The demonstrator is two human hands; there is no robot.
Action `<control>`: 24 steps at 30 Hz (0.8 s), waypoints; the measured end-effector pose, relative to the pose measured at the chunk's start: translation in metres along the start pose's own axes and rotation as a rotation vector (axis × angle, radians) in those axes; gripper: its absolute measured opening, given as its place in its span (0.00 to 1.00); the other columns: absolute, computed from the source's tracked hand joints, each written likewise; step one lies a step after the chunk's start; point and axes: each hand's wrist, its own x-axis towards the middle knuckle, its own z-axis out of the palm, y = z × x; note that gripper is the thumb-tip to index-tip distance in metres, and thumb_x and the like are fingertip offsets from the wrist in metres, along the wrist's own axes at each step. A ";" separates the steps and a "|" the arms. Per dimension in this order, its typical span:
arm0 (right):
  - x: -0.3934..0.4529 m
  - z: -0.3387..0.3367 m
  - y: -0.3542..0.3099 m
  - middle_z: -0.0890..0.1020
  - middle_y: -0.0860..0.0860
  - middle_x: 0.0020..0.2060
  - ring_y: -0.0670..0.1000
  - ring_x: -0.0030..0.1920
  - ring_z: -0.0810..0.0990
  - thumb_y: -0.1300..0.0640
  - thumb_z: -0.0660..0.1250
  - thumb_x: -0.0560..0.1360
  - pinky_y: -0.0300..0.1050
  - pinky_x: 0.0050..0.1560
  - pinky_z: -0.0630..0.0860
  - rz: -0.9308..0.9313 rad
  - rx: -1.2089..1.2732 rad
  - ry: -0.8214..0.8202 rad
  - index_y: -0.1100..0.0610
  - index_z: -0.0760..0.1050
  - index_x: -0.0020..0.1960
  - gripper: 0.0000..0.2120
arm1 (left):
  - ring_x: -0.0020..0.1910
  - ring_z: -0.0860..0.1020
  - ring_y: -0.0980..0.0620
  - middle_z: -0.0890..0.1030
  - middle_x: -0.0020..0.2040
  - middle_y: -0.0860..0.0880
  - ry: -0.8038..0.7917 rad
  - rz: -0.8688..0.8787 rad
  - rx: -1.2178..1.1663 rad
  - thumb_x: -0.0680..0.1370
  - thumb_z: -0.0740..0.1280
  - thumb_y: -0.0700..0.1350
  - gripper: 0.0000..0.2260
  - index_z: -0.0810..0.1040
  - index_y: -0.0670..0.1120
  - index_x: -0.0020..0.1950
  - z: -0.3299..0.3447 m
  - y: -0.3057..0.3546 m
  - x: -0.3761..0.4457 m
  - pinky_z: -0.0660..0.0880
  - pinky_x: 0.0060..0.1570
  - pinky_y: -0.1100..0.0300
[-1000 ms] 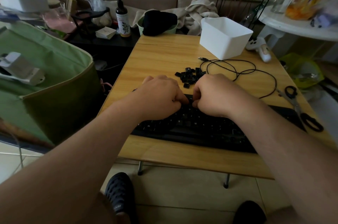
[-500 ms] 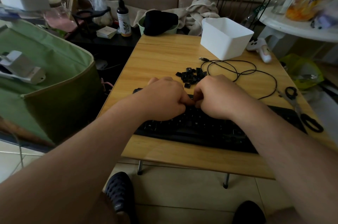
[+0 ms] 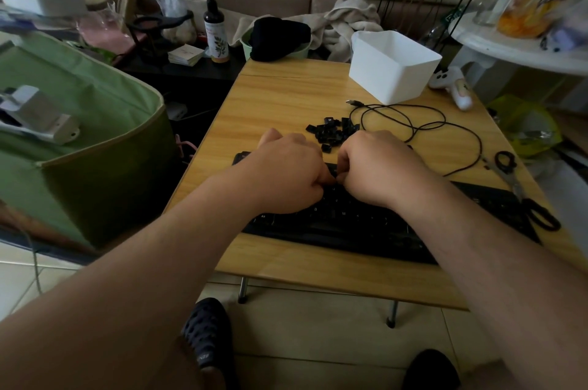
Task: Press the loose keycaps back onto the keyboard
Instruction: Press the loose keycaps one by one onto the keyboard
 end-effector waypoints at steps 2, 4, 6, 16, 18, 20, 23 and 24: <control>0.001 0.000 -0.001 0.82 0.50 0.39 0.51 0.38 0.80 0.60 0.73 0.74 0.39 0.32 0.72 0.015 0.003 -0.007 0.48 0.84 0.41 0.07 | 0.61 0.72 0.50 0.77 0.53 0.55 0.010 -0.005 -0.005 0.83 0.60 0.53 0.16 0.80 0.66 0.66 0.000 0.000 0.000 0.66 0.66 0.43; 0.001 0.000 -0.001 0.82 0.49 0.39 0.51 0.38 0.80 0.59 0.73 0.74 0.40 0.32 0.73 0.022 0.013 -0.008 0.47 0.83 0.41 0.07 | 0.61 0.72 0.51 0.78 0.53 0.56 0.006 -0.016 -0.060 0.83 0.60 0.54 0.15 0.80 0.67 0.66 0.000 -0.002 -0.001 0.65 0.67 0.43; 0.000 0.002 -0.001 0.81 0.49 0.39 0.51 0.38 0.80 0.59 0.73 0.74 0.40 0.31 0.71 0.017 -0.003 0.007 0.47 0.82 0.41 0.07 | 0.61 0.72 0.52 0.79 0.51 0.57 0.008 -0.027 -0.124 0.83 0.60 0.53 0.15 0.80 0.68 0.65 0.000 -0.004 -0.002 0.64 0.67 0.44; 0.007 -0.006 0.027 0.84 0.42 0.40 0.44 0.44 0.80 0.49 0.80 0.71 0.39 0.39 0.71 0.140 0.363 0.034 0.48 0.84 0.37 0.07 | 0.51 0.75 0.58 0.73 0.43 0.68 0.139 -0.083 -0.355 0.81 0.67 0.50 0.11 0.84 0.63 0.59 0.000 -0.018 0.003 0.72 0.65 0.48; 0.007 -0.007 0.032 0.84 0.44 0.37 0.44 0.41 0.80 0.45 0.81 0.69 0.40 0.35 0.68 0.160 0.415 0.067 0.51 0.83 0.37 0.11 | 0.51 0.77 0.58 0.75 0.44 0.66 0.186 -0.113 -0.393 0.81 0.67 0.49 0.10 0.85 0.62 0.58 0.002 -0.022 0.005 0.74 0.62 0.51; 0.007 -0.003 0.032 0.83 0.46 0.36 0.46 0.40 0.80 0.43 0.82 0.67 0.41 0.34 0.68 0.150 0.387 0.051 0.52 0.82 0.37 0.15 | 0.51 0.77 0.58 0.76 0.47 0.63 0.240 -0.152 -0.399 0.81 0.68 0.49 0.11 0.85 0.61 0.59 0.005 -0.025 0.010 0.73 0.54 0.59; 0.008 0.004 0.032 0.81 0.46 0.36 0.46 0.39 0.79 0.42 0.82 0.66 0.42 0.34 0.68 0.126 0.304 0.005 0.52 0.80 0.37 0.17 | 0.51 0.76 0.60 0.79 0.51 0.60 0.303 -0.235 -0.439 0.81 0.68 0.48 0.11 0.84 0.59 0.61 0.010 -0.028 0.022 0.71 0.49 0.65; 0.009 0.004 0.034 0.81 0.46 0.36 0.47 0.39 0.79 0.42 0.82 0.66 0.42 0.34 0.68 0.120 0.320 0.002 0.52 0.80 0.37 0.17 | 0.51 0.77 0.60 0.81 0.53 0.59 0.317 -0.261 -0.454 0.80 0.68 0.48 0.12 0.84 0.59 0.61 0.011 -0.029 0.026 0.72 0.49 0.64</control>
